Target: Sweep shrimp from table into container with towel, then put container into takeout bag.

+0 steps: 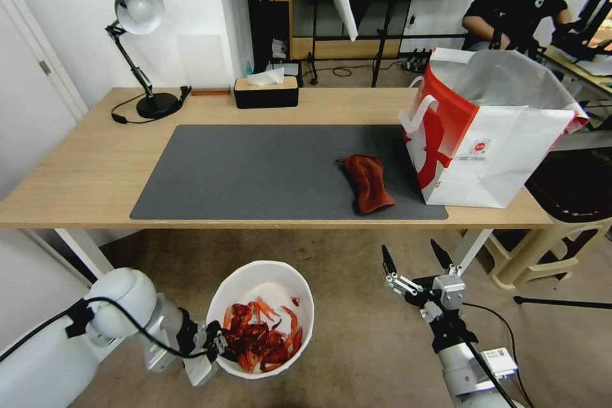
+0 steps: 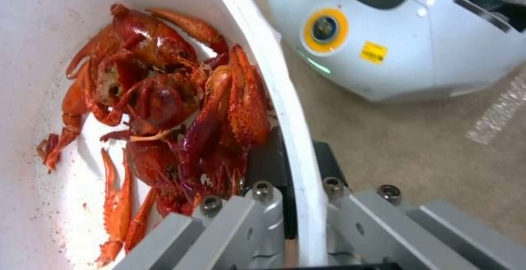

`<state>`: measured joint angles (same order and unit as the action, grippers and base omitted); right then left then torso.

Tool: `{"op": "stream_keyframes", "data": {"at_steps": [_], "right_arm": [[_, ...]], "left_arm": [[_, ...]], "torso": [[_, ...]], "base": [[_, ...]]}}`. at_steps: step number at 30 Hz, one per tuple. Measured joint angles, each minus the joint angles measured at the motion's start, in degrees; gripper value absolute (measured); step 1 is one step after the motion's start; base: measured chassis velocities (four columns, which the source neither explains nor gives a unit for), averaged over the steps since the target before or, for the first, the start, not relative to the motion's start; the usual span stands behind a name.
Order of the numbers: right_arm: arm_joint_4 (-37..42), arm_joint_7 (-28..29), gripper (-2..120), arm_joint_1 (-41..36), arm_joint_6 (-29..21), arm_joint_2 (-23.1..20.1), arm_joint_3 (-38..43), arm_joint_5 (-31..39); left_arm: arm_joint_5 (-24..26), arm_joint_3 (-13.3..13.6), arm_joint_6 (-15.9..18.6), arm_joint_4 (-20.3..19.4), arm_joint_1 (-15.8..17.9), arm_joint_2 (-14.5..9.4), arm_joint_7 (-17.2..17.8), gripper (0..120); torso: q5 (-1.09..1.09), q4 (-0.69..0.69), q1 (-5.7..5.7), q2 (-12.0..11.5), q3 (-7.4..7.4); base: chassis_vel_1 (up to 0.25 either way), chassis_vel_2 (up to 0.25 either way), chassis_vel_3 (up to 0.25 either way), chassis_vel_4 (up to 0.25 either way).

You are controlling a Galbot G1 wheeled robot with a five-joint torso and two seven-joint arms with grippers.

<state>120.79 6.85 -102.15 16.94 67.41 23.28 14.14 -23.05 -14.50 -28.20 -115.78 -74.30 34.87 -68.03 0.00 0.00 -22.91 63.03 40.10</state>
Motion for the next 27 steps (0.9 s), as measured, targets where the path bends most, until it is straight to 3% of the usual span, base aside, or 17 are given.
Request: {"op": "stream_keyframes", "data": {"at_steps": [5,13,15,16,20,22,25,26,27], "right_arm": [[-2.05,-1.59,100,-0.08,1.57,1.26,0.07,0.04],[-3.22,-1.92,100,0.09,1.90,2.30,-0.31,-0.25],[-3.52,-1.99,100,0.08,1.95,2.57,-0.50,-0.54],[-3.78,-2.11,100,0.04,2.07,2.79,-0.62,-0.76],[-4.23,-2.21,100,0.03,2.19,3.07,-0.89,-1.10],[-4.64,-2.21,100,0.24,2.26,3.28,-1.37,-1.59],[-4.68,-2.21,100,0.29,2.27,3.40,-1.60,-1.81],[-4.68,-2.21,100,0.30,2.27,3.52,-1.70,-1.92],[-4.68,-2.21,100,0.30,2.27,3.52,-1.70,-1.92]], "left_arm": [[3.68,-3.55,0.06,-4.38,-2.15,-1.06,0.58,0],[10.94,-6.38,1.42,-5.47,-2.61,-2.77,0.52,0],[14.68,-7.21,2.35,-5.99,-2.31,-3.18,0.48,0],[17.93,-7.51,3.57,-6.62,-1.22,-3.54,0.55,0],[21.46,-6.92,5.31,-6.97,1.58,-3.91,0.63,0],[24.83,-5.17,7.16,-6.58,5.94,-4.27,0.89,0],[27.00,-4.03,8.32,-6.05,8.93,-4.40,1.03,0],[28.76,-3.33,9.24,-5.55,12.03,-4.47,1.32,0],[28.76,-3.33,9.24,-5.55,12.03,-4.47,1.32,0]], "torso": [[0.01,-0.01,0.00,0.00,0.01],[0.00,0.00,-0.01,-0.01,0.01],[-0.01,0.00,-0.01,-0.01,0.01],[0.00,0.00,-0.01,0.00,0.01],[0.00,-0.01,-0.01,0.00,0.01],[0.01,-0.02,-0.02,-0.01,0.01],[-0.02,0.01,-0.01,-0.01,0.01],[0.02,-0.01,-0.01,-0.01,0.01],[0.02,-0.01,-0.01,-0.01,0.01]], "base": [[0.000,0.000,0.000,0.000],[0.000,0.000,0.000,0.000],[0.000,0.000,0.000,0.000],[0.000,0.000,0.000,0.000],[0.000,0.000,0.000,0.000],[0.000,0.000,0.000,0.000],[0.000,0.000,0.000,0.000],[0.000,0.000,0.000,0.000],[0.000,0.000,0.000,0.000]]}}
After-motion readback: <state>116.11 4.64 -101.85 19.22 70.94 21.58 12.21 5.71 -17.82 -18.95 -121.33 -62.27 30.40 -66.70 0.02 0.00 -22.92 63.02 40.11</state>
